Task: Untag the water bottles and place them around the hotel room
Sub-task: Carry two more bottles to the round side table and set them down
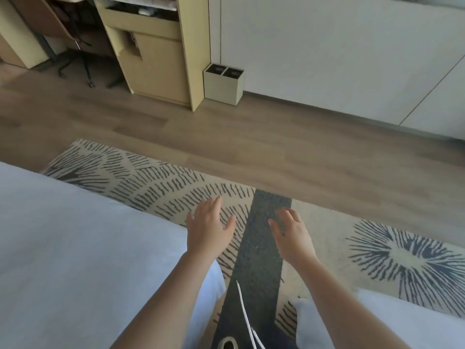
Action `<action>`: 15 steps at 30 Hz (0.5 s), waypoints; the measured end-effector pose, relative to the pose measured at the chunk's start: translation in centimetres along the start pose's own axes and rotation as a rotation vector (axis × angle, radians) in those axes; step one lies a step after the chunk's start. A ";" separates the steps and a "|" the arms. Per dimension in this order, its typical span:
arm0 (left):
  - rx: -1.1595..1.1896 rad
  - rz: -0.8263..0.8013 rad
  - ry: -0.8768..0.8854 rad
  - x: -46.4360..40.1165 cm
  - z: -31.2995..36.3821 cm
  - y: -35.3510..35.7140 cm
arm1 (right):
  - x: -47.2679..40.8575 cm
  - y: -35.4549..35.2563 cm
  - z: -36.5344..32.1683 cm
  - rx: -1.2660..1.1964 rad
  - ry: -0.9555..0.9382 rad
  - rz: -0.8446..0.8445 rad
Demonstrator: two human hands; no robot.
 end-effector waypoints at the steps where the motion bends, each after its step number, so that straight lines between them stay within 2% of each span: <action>1: 0.004 0.001 -0.011 -1.6 -0.3 0.0 | -1.8 0.2 -0.5 0.003 -0.009 -0.006; 7: -0.019 0.021 -0.105 -12.2 -2.8 0.7 | -14.6 1.7 -3.2 0.008 -0.102 -0.057; 15: -0.065 0.077 -0.309 -31.9 -6.5 -0.8 | -37.9 2.5 -9.9 0.007 -0.252 -0.165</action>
Point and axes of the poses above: each hand's wrist, its own x-axis away from the middle knuckle, its own y-axis out of the palm, z = x × y, the point moved 3 cm from there along -x, towards the middle knuckle, and after that the axes turned 5 degrees about y, right-handed, at the moved point
